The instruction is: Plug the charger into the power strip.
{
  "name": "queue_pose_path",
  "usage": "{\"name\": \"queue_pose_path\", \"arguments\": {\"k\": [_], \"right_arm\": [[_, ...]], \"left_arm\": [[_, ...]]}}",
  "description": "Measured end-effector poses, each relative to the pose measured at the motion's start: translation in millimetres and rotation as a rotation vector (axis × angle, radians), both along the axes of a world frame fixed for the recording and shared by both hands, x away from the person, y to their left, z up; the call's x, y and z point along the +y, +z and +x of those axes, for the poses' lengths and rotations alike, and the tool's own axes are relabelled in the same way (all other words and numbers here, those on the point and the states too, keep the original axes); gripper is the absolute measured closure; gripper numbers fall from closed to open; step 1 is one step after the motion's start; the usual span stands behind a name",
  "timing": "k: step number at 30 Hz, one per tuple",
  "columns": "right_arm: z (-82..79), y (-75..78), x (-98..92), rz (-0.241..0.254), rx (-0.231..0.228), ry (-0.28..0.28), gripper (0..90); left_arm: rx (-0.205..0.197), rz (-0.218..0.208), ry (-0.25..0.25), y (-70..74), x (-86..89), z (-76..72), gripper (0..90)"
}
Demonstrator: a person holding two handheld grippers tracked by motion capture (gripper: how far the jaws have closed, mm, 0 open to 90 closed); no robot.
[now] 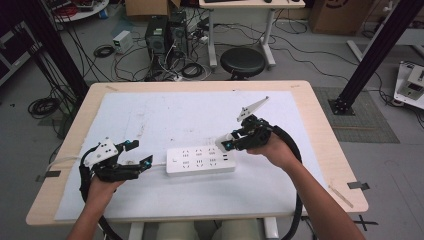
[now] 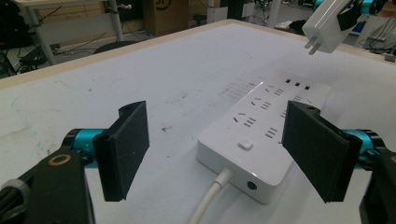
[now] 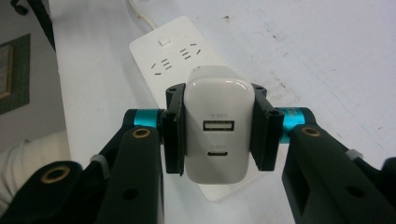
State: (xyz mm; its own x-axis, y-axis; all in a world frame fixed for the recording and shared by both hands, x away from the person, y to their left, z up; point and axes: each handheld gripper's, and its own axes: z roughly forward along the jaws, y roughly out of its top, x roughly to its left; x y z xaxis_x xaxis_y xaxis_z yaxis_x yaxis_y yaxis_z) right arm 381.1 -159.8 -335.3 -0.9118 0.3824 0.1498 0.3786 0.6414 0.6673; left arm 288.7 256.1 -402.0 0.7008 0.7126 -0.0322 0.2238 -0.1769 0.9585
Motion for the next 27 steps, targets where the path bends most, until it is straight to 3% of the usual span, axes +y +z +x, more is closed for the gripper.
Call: {"name": "queue_pose_path", "arguments": {"k": [12,21,27], "right_arm": [[7.6,1.6,18.5,-0.098,-0.035,0.048,63.8],[16.1,1.5,23.7,-0.114,-0.048,0.067,63.8],[18.3,0.9,28.8,-0.152,-0.064,0.091,63.8]], "left_arm": [[-0.001,-0.003,0.008,-3.7,4.8,-2.8,23.2],[0.000,-0.005,0.012,-5.6,7.6,-3.1,23.2],[0.000,-0.006,0.014,-7.0,9.0,-2.6,23.2]]}}
